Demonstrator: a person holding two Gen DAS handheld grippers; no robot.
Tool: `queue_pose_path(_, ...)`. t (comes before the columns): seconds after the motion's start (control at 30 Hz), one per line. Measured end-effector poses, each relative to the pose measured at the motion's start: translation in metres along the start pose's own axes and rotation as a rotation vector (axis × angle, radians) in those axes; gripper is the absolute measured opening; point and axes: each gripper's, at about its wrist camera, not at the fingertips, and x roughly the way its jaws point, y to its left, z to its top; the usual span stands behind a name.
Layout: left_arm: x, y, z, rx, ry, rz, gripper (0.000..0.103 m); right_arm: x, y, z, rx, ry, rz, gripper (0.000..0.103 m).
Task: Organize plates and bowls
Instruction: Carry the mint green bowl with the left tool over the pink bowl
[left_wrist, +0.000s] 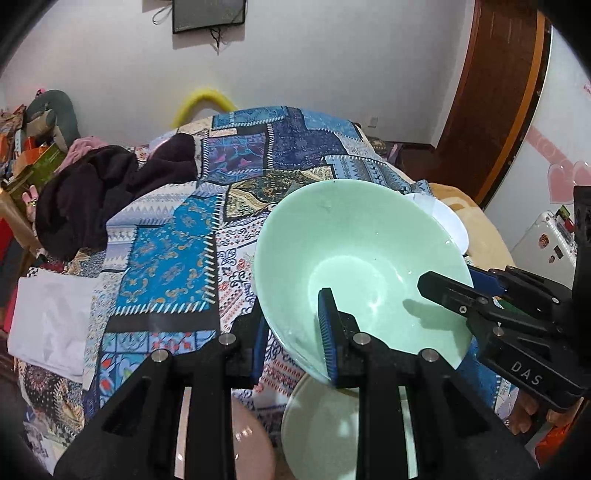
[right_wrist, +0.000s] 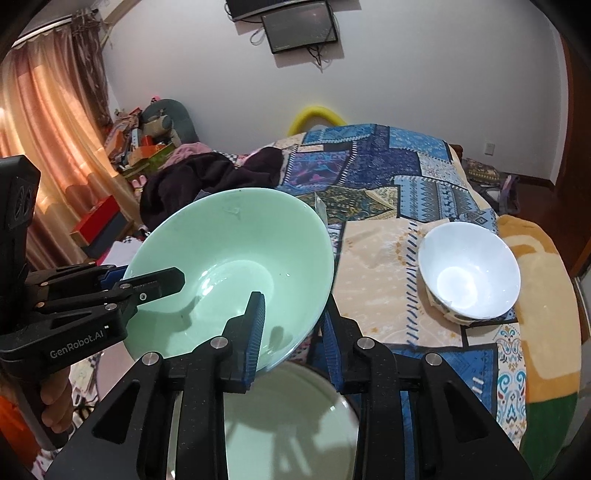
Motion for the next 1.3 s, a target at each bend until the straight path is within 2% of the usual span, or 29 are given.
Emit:
queue_pose_path(0.3, -0.04, 0.017, -0.023, -0.03, -0.026, 0.024, 0.026, -0.013, 0.03, -0.007, -0.036, -0.011, 0.031, 0.028)
queue_pose_path(0.6, -0.065, 0.041, -0.047, -0.065, -0.033, 0.058, 0.026, -0.008, 0.061, -0.018, -0.075, 0.007, 0.073, 0.028)
queue_pose_path(1.0, -0.076, 0.085, -0.077, -0.134, -0.018, 0.112, 0.025, 0.018, 0.104, -0.033, -0.13, 0.074, 0.128, 0.028)
queue_pose_path(1.3, -0.064, 0.115, -0.103, -0.186, 0.033, 0.123, 0.026, 0.042, 0.126, -0.047, -0.164, 0.149, 0.153, 0.028)
